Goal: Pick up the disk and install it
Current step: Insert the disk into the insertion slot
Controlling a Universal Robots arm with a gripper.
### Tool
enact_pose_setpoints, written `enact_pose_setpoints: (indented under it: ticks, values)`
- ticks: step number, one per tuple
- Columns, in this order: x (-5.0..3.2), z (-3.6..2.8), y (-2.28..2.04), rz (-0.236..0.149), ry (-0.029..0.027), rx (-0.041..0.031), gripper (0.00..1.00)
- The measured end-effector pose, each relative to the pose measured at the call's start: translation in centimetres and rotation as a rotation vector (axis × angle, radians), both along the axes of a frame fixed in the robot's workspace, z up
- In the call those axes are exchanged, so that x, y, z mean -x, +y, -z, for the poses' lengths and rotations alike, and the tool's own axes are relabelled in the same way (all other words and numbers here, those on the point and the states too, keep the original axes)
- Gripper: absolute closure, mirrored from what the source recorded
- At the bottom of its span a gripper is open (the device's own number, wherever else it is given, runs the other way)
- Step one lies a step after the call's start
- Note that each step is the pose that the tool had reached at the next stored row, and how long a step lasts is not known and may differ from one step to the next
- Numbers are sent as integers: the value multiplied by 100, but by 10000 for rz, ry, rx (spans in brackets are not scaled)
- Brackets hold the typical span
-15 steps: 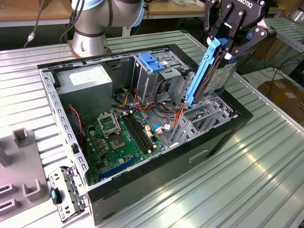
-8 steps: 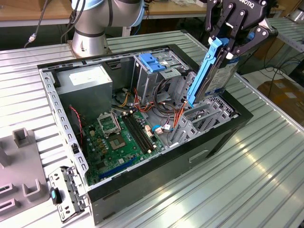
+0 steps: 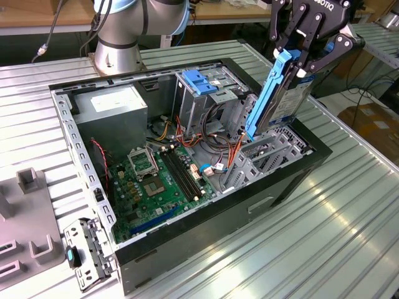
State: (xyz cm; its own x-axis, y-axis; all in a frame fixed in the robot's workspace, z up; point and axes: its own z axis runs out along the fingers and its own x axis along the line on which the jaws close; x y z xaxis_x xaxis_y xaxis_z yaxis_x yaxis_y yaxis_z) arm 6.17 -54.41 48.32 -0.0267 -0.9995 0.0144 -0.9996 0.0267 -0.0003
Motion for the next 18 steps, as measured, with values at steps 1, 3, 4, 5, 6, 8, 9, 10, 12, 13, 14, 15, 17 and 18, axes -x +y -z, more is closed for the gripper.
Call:
enact_pose_setpoints:
  ticks: [1,3,4,5,6,8,9,10,12,13,14,15,17,18]
  values:
    - [0,0,0,0,0,0,63]
    - [-1,0,0,0,1,0,63]
    - [-1,0,0,0,0,0,63]
    - [-1,0,0,0,0,0,63]
    - [-1,2,0,-1,0,1,63]
    - [-1,20,-1,0,0,-1,63]
    - [-1,40,-5,0,0,-4,63]
    - [-1,53,-11,-1,0,-3,63]
    - [-1,116,-53,-4,0,-2,63]
    - [0,131,-61,-30,1,-2,63]
    - [1,151,-70,-89,1,-6,63]
    - [1,165,-80,-140,1,-5,63]
    - [1,184,-126,-184,-1,-23,63]
    - [2,188,-142,-187,0,-41,63]
